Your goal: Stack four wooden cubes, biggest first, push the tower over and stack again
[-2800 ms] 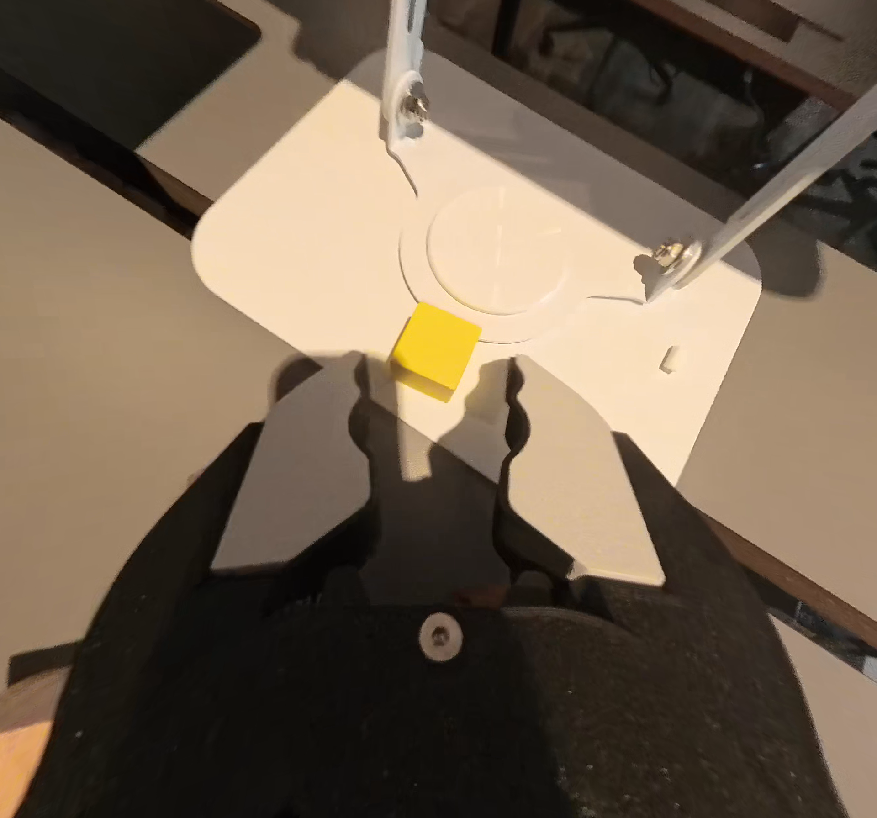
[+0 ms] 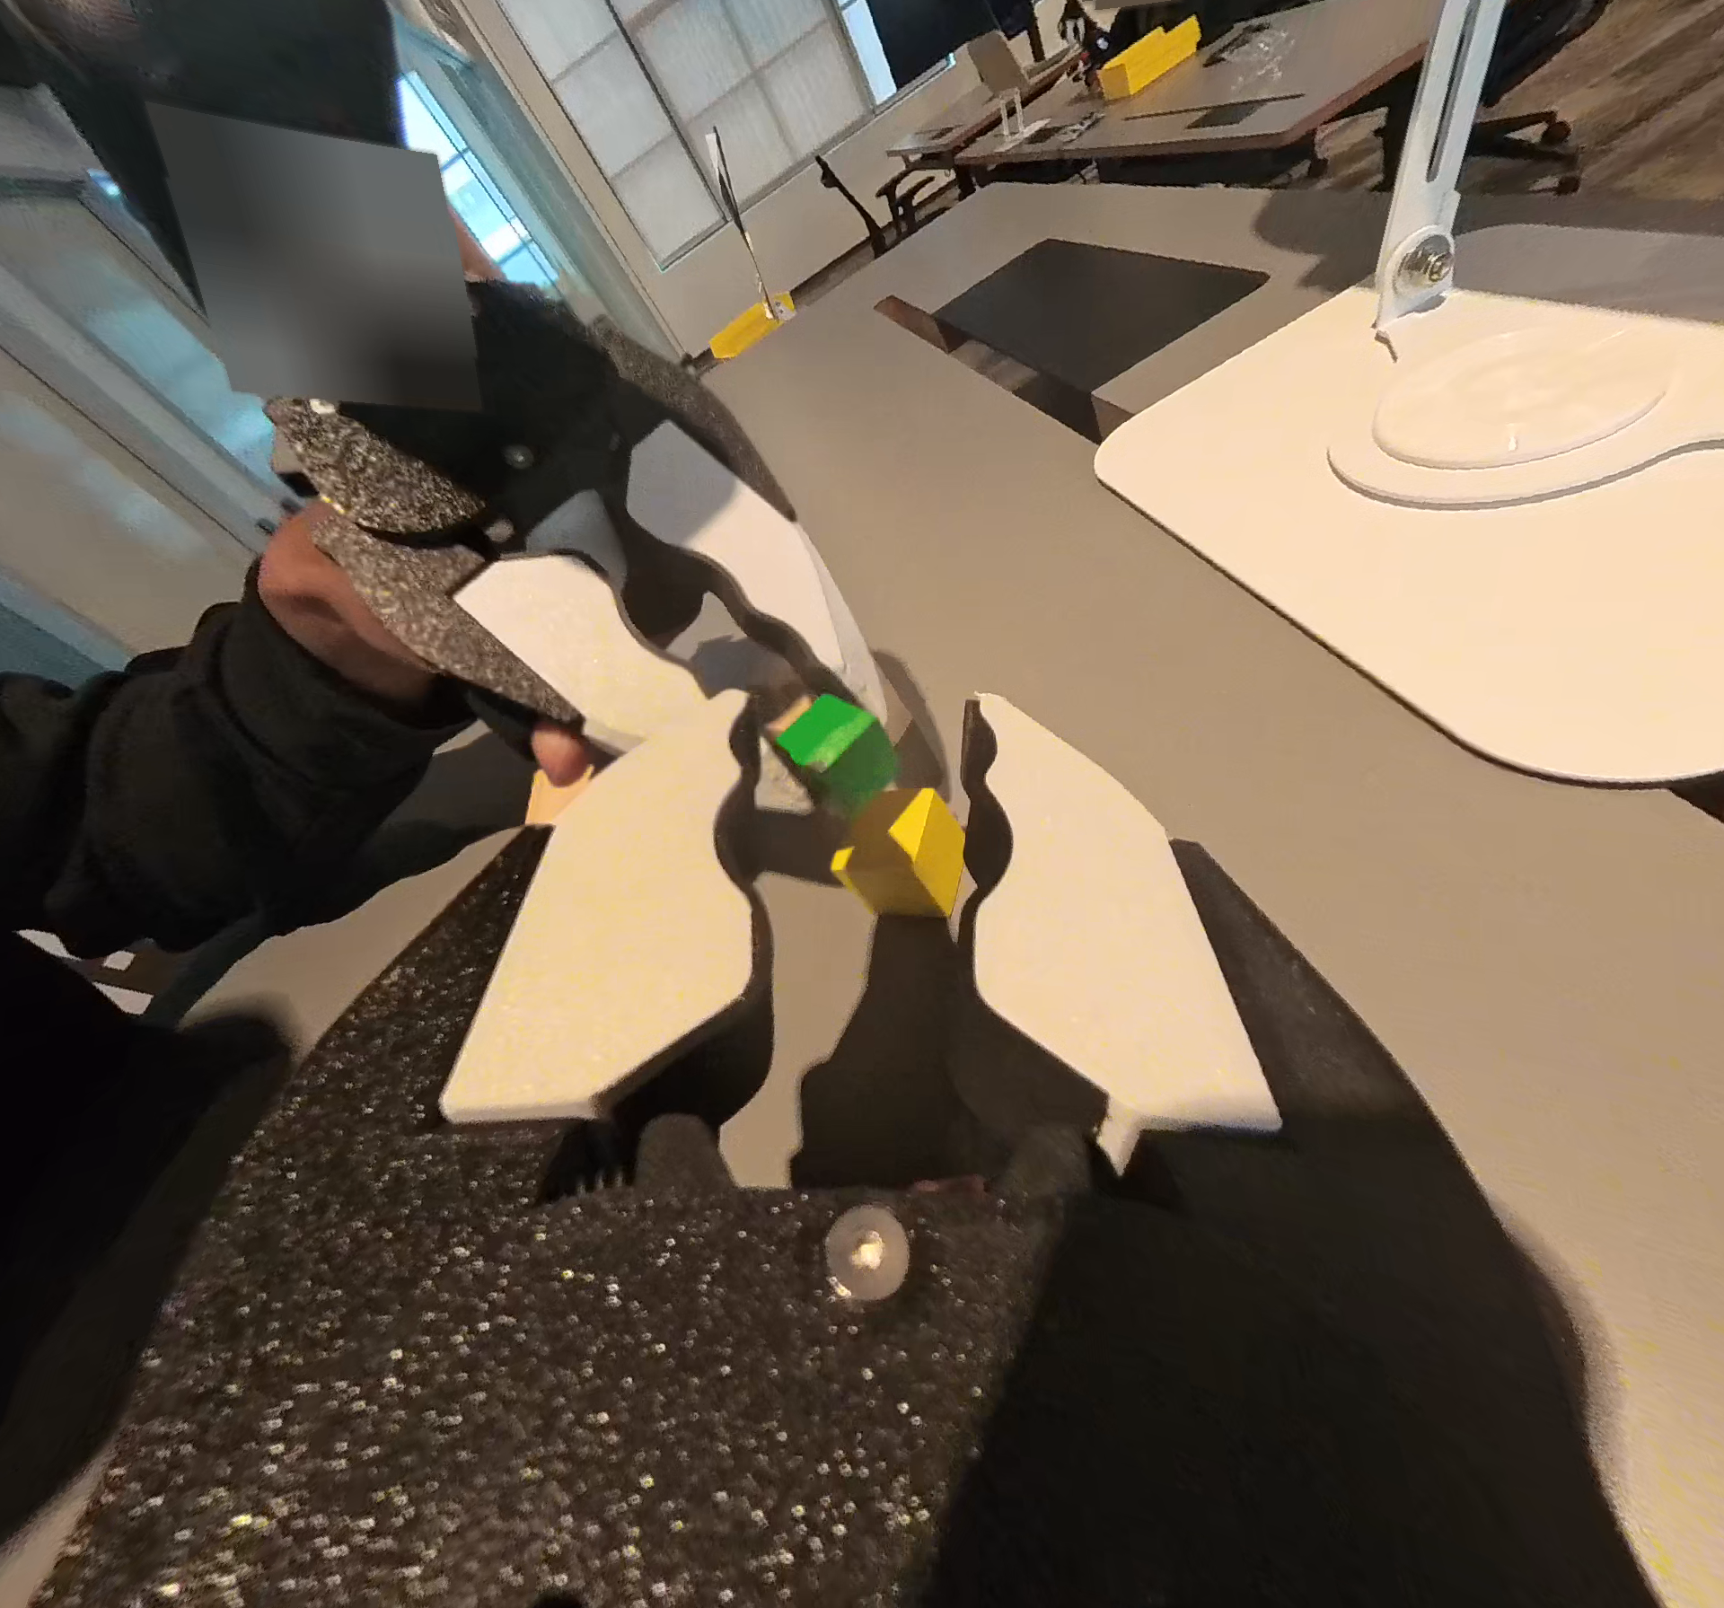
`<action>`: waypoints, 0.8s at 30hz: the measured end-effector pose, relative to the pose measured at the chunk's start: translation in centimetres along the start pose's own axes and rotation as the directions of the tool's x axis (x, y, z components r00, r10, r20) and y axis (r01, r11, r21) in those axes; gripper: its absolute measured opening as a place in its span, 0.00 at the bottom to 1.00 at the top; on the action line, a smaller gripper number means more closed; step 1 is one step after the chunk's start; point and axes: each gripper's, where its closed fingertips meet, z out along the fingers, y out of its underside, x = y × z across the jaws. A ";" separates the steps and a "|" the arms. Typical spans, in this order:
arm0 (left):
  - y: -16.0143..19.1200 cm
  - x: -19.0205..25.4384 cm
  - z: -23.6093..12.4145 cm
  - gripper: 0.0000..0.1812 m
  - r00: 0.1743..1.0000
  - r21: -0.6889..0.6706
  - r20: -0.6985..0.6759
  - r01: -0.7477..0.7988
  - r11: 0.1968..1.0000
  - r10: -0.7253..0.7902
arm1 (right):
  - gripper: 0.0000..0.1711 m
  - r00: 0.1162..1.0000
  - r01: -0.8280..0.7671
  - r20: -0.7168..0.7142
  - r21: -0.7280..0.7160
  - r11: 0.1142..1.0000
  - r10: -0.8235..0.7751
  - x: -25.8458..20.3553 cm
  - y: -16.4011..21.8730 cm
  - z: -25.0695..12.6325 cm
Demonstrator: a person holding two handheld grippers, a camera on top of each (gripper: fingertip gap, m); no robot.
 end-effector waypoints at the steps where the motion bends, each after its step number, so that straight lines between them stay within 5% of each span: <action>1: 0.1 0.0 0.2 0.12 1.000 -0.010 0.003 0.001 1.000 -0.001 | 0.24 1.000 0.002 -0.001 0.000 1.000 -0.002 0.0 0.0 0.1; 9: 0.6 0.1 1.0 0.13 0.999 -0.044 0.030 -0.026 0.999 0.028 | 0.24 1.000 0.012 -0.006 -0.017 1.000 -0.012 0.0 0.2 0.3; 17: 0.3 -0.2 0.4 0.35 1.000 0.011 -0.004 -0.007 1.000 0.007 | 0.24 1.000 0.013 -0.005 -0.013 1.000 -0.013 -0.1 0.2 0.3; 21: -1.4 -1.8 -3.2 0.38 0.998 0.286 -0.059 0.029 0.958 -0.013 | 0.24 1.000 0.005 -0.003 0.006 1.000 -0.005 0.0 -0.1 0.1; 24: -1.9 -5.7 -7.1 0.37 0.992 0.599 0.010 0.096 0.795 -0.128 | 0.24 1.000 0.015 -0.020 -0.006 1.000 -0.015 0.1 0.0 0.2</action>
